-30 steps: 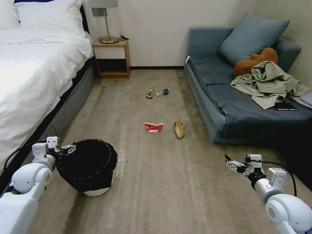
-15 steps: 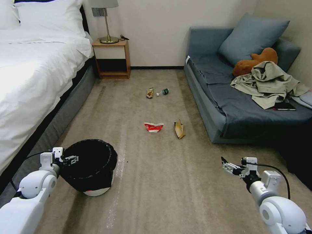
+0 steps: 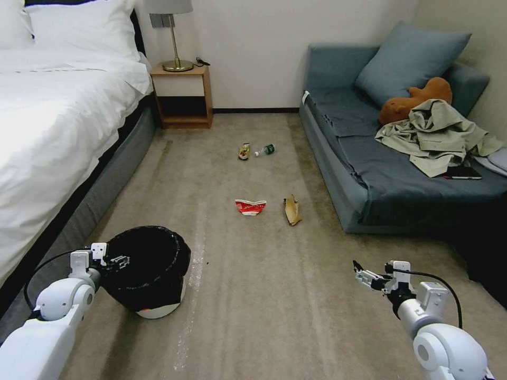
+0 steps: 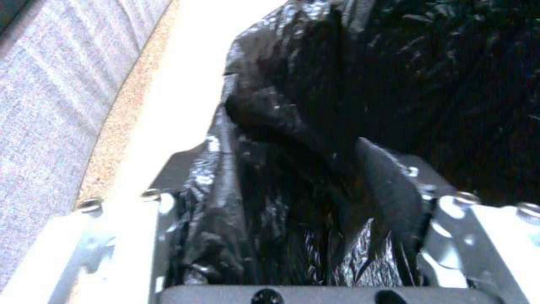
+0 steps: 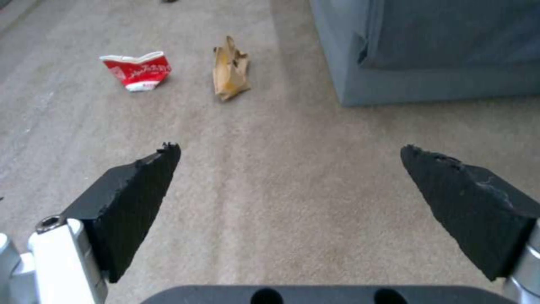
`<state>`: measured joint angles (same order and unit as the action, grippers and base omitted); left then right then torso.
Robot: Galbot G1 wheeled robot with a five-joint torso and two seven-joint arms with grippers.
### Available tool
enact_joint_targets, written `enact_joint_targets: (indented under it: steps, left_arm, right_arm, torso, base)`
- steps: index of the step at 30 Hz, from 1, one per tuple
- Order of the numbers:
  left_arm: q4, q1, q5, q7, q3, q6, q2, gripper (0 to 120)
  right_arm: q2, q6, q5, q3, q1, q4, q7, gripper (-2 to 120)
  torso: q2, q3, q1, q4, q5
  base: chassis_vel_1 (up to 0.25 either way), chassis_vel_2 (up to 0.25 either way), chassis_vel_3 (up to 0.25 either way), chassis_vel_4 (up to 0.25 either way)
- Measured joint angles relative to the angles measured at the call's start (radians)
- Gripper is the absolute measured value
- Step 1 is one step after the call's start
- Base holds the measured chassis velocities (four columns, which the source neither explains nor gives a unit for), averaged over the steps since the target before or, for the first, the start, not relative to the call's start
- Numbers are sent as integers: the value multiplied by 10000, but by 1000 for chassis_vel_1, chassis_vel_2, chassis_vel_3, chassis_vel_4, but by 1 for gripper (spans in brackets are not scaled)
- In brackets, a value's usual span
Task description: Pick up the trash bin, then pick up the garbage on the floor and place it into the trash bin.
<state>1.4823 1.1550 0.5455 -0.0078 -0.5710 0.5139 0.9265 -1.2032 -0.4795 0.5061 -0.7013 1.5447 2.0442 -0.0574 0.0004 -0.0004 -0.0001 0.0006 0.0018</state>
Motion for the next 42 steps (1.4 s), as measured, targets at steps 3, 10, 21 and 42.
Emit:
enact_joint_targets:
  steps: [3, 10, 21, 42]
  left_arm:
    - [-49, -1, 0, 179, -32, -68, -22, 52]
    - [129, 125, 199, 565, -291, -295, -55, 30]
    - [971, 498, 16, 621, -898, -544, 340, 6]
    - [3379, 1471, -953, 545, -2569, -1055, 918, 4]
  right_arm:
    - [-40, -56, 2, 29, 4, 18, -12, 100]
    - [-187, -224, 48, 132, -13, 91, -94, 100]
    - [-582, -254, 72, 229, 7, 68, -139, 100]
    - [-1190, 974, 44, 478, 101, 151, 243, 100]
  torso:
    - [0, 0, 0, 1, -6]
    - [-3, 4, 1, -12, -30]
    - [-6, 5, 1, -14, -23]
    - [-5, 4, 1, -6, -18]
  base:
    - [0, 0, 0, 0]
    - [0, 0, 0, 0]
    - [0, 0, 0, 0]
    - [0, 0, 0, 0]
